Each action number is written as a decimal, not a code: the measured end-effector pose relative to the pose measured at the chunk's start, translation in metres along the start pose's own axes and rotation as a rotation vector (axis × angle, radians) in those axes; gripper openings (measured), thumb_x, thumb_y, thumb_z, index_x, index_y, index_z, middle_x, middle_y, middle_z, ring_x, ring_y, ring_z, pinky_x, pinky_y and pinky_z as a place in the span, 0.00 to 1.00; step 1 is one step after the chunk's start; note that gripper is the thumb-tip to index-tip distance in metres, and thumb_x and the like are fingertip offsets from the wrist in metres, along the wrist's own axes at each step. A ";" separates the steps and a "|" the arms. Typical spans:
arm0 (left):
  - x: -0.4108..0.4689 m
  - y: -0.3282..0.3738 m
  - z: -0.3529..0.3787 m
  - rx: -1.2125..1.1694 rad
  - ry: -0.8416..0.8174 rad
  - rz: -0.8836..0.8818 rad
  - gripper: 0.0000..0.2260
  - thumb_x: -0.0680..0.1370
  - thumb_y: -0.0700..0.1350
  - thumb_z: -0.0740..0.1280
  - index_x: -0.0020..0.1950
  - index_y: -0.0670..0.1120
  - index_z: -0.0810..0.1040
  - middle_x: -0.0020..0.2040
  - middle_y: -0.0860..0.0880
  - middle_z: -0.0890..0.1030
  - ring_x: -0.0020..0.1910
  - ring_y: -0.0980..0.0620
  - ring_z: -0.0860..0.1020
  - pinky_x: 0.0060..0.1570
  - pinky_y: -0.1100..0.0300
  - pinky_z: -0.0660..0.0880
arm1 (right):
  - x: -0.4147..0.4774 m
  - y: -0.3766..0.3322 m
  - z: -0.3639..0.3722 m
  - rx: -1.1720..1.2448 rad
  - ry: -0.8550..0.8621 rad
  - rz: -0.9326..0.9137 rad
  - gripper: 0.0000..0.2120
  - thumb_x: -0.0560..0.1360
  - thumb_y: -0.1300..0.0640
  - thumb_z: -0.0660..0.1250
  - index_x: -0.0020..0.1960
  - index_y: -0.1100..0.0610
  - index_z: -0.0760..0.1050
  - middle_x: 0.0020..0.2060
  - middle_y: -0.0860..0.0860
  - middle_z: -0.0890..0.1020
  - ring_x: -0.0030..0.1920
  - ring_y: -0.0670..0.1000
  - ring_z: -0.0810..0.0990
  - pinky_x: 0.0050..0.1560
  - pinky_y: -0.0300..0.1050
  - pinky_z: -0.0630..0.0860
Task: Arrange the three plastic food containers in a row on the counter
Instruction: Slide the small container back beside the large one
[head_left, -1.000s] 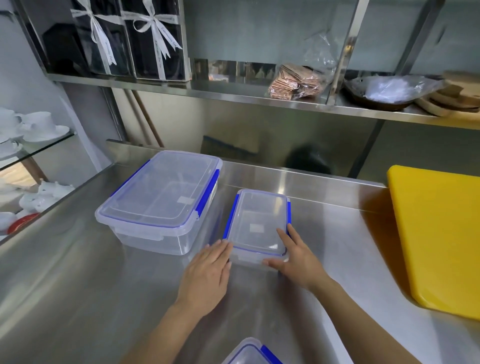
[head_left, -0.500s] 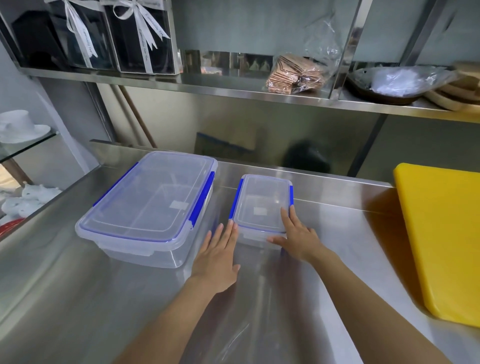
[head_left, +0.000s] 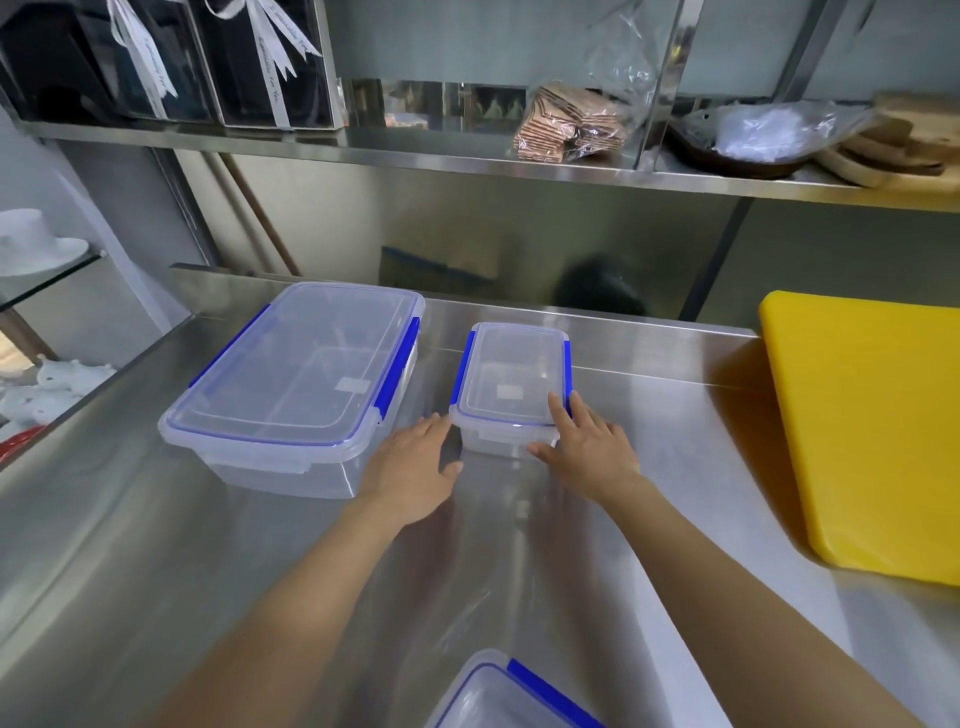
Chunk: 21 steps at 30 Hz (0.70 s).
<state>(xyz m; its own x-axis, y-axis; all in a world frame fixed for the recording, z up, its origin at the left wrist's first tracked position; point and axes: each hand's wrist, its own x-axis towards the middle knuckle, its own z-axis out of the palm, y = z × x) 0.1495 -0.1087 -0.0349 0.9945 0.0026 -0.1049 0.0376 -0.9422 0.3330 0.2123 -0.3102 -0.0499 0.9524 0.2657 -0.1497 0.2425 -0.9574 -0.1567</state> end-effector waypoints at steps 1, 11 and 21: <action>-0.007 -0.001 -0.002 -0.052 -0.019 -0.014 0.29 0.79 0.53 0.59 0.77 0.50 0.52 0.78 0.49 0.57 0.75 0.49 0.58 0.71 0.53 0.58 | -0.007 0.000 -0.001 0.020 0.006 -0.008 0.33 0.78 0.39 0.50 0.76 0.50 0.42 0.78 0.54 0.48 0.76 0.55 0.52 0.72 0.52 0.56; -0.102 -0.013 0.007 -0.435 -0.395 -0.020 0.44 0.61 0.72 0.66 0.72 0.56 0.62 0.65 0.52 0.74 0.59 0.55 0.76 0.62 0.58 0.71 | -0.084 0.008 -0.008 0.371 -0.134 -0.030 0.28 0.76 0.46 0.63 0.73 0.53 0.60 0.69 0.56 0.69 0.66 0.57 0.71 0.62 0.48 0.68; -0.161 -0.013 0.015 -0.511 -0.627 -0.084 0.47 0.56 0.72 0.67 0.71 0.55 0.62 0.46 0.55 0.77 0.45 0.61 0.77 0.45 0.66 0.73 | -0.154 -0.015 -0.003 0.572 -0.625 -0.217 0.32 0.71 0.43 0.68 0.71 0.52 0.64 0.59 0.53 0.78 0.57 0.53 0.79 0.59 0.47 0.77</action>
<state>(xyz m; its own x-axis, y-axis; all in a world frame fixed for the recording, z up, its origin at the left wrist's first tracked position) -0.0124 -0.1024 -0.0366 0.7521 -0.2648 -0.6035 0.3001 -0.6776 0.6714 0.0625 -0.3373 -0.0212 0.5795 0.6092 -0.5414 0.1166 -0.7194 -0.6847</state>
